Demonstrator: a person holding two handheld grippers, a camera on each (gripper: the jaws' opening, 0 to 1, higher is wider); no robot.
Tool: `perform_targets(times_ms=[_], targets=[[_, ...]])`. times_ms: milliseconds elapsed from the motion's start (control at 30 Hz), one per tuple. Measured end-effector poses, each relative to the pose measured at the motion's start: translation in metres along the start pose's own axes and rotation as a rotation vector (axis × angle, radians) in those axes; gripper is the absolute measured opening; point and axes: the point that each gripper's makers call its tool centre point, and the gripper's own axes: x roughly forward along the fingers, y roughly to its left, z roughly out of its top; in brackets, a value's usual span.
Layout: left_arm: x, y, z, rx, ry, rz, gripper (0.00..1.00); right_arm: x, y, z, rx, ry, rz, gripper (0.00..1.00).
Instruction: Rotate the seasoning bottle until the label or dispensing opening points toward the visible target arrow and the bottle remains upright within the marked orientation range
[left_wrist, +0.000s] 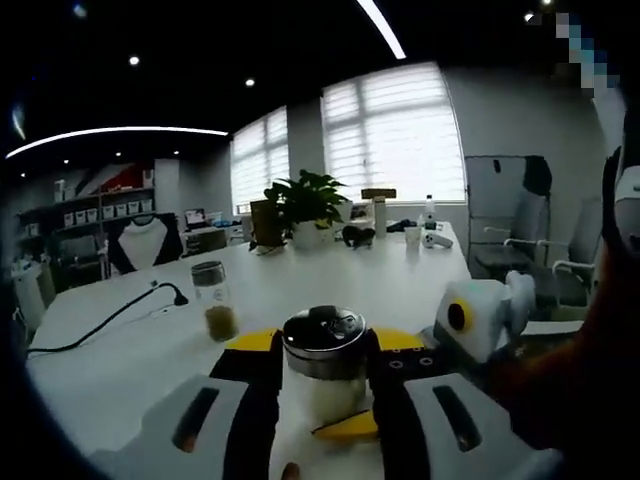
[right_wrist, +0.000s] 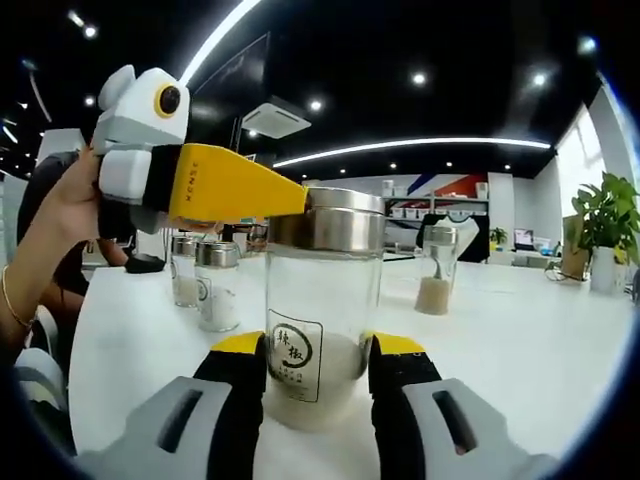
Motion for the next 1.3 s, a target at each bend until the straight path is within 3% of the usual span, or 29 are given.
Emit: perform_targets(times_ms=[133,267,467,533,667,767,900,1067,1300], targets=[[0.003,0.003,0.007,-0.050,-0.104,0.097,0.43,0.001,0.003,0.000,-0.008,0.000,0.009,0.39],[0.009,0.001,-0.006,-0.018,-0.048,0.177,0.49,0.001,0.004,0.000,-0.008,0.001,0.014,0.39],[0.014,0.004,-0.014,-0.028,-0.061,0.335,0.49,0.000,0.005,0.000,-0.008,0.000,0.017,0.39],[0.013,0.006,-0.014,-0.036,-0.099,0.404,0.49,0.000,0.005,0.000,-0.007,0.000,0.017,0.39],[0.022,0.000,-0.016,-0.011,-0.085,0.424,0.49,0.000,0.005,0.000,-0.007,0.000,0.018,0.39],[0.021,0.008,-0.017,0.005,-0.093,0.501,0.50,0.000,0.005,0.000,-0.008,0.000,0.018,0.39],[0.024,0.008,-0.020,-0.006,-0.101,0.526,0.50,0.000,0.004,0.000,-0.007,0.000,0.018,0.39],[0.025,0.013,-0.032,0.015,-0.063,0.562,0.46,0.000,0.004,0.000,-0.006,0.000,0.019,0.39],[0.027,0.013,-0.031,-0.001,-0.080,0.530,0.44,0.000,0.004,0.000,-0.017,0.002,0.026,0.39]])
